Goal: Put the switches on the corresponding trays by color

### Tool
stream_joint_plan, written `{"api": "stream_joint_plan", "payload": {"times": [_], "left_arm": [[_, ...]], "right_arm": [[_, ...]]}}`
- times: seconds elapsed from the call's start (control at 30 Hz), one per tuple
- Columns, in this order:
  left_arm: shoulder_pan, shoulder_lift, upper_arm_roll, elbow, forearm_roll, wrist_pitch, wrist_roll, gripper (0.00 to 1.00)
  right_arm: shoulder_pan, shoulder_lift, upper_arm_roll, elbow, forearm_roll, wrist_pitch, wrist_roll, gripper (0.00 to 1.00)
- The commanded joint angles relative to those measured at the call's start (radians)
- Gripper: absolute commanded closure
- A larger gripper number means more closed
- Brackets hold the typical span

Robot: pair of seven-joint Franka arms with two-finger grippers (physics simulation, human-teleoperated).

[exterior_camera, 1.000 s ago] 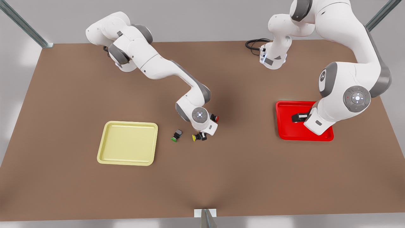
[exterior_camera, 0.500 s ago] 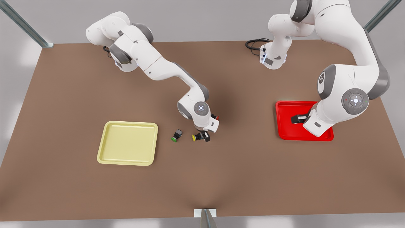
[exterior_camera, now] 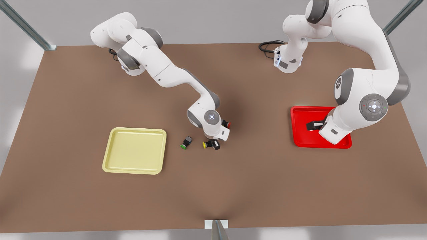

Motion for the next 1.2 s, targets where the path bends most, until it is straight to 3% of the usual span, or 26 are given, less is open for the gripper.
{"api": "stream_joint_plan", "payload": {"times": [0.0,0.2,0.5,0.8,1.17], "left_arm": [[0.000,0.000,0.000,0.000,0.000,0.000,0.000,0.00],[-0.002,-0.015,0.006,-0.014,0.018,-0.008,0.005,0.00],[-0.006,-0.046,-0.006,-0.008,0.011,0.002,-0.011,0.00],[-0.012,-0.049,-0.008,-0.008,-0.004,0.003,-0.012,0.00],[-0.012,-0.048,-0.008,-0.008,-0.003,0.003,-0.012,0.00]], "right_arm": [[0.001,0.000,0.000,0.000,0.000,0.000,0.001,0.27],[0.004,-0.002,-0.002,-0.006,0.000,-0.011,0.015,0.28],[0.005,-0.008,-0.003,-0.006,0.000,-0.017,0.018,0.40],[0.005,-0.005,-0.008,-0.008,-0.001,-0.011,0.022,0.41],[0.005,-0.005,-0.009,-0.008,0.000,-0.011,0.019,0.51]]}}
